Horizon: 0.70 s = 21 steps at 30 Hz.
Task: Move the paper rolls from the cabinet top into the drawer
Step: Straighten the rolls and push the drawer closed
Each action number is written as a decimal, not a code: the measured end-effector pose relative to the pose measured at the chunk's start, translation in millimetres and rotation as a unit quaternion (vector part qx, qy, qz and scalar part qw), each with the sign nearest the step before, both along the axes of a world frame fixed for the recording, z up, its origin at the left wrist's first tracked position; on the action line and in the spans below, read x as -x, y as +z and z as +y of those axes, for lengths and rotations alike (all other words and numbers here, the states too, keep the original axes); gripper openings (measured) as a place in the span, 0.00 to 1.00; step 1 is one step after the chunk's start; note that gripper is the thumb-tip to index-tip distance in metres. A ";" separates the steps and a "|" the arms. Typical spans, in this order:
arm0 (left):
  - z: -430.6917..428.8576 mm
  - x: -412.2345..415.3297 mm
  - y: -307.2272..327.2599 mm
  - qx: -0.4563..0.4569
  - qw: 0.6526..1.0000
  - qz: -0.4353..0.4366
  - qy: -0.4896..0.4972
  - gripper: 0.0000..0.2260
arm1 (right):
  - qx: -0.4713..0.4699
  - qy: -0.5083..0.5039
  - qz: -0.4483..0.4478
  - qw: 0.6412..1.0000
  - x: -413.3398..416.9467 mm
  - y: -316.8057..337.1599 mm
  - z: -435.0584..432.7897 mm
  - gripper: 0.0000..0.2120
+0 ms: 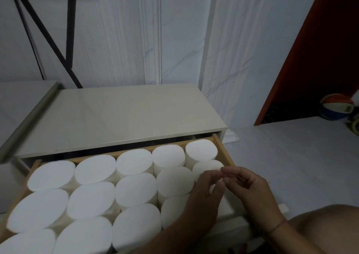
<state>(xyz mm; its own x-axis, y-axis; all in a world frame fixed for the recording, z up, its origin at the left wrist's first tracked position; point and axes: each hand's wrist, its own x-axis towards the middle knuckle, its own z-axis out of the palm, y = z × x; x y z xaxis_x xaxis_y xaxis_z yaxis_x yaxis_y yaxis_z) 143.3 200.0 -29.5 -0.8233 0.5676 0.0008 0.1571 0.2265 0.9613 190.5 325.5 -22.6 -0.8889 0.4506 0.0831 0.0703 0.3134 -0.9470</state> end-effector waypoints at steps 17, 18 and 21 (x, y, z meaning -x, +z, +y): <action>-165.7 1.9 7.5 0.283 0.914 0.280 -0.082 0.29 | -0.491 0.230 -0.020 0.840 -10.4 7.4 -54.4 0.28; -170.5 3.0 9.9 0.296 0.907 0.287 -0.081 0.30 | -0.500 0.239 -0.018 0.832 -8.6 6.6 -53.8 0.29; -185.9 8.7 9.8 0.335 0.893 0.292 -0.066 0.34 | -0.537 0.250 -0.005 0.806 -2.9 4.8 -46.4 0.32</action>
<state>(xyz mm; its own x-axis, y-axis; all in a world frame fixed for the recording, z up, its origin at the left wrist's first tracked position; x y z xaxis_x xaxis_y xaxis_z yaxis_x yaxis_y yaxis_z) 134.6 14.0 -19.7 -0.7188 0.6945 0.0316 0.6557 0.6623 0.3626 193.4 279.1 -17.8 -0.9401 -0.2912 0.1774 -0.3132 0.9430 -0.1121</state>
